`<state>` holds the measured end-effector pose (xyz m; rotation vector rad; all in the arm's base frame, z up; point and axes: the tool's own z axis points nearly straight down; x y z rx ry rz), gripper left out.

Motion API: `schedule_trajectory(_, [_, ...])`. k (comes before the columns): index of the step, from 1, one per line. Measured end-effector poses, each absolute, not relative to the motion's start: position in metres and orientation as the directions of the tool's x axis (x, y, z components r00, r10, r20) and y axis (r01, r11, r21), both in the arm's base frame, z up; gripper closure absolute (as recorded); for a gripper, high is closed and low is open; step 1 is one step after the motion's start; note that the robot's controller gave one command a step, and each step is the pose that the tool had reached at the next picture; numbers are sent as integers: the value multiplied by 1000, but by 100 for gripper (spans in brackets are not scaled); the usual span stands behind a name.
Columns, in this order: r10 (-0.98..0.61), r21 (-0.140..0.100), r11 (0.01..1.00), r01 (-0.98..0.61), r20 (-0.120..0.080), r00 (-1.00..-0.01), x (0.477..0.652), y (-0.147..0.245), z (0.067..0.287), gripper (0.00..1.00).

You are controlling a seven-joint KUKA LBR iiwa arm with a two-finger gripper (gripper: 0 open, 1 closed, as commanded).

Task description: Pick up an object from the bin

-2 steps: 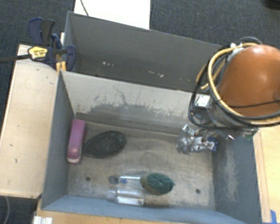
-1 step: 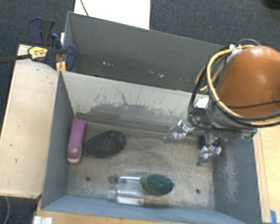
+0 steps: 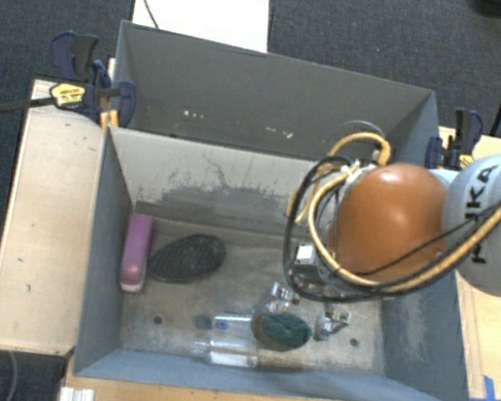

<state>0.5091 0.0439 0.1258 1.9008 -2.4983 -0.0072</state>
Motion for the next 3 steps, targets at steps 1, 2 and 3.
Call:
schedule_trajectory(1, [-998,-26,54,-998,-16,-54,501,60,91,0])
schedule_trajectory(2, [-998,-29,53,-998,-17,-53,502,60,92,100])
schedule_trajectory(3, [-996,-10,85,-996,-3,-84,509,58,212,100])
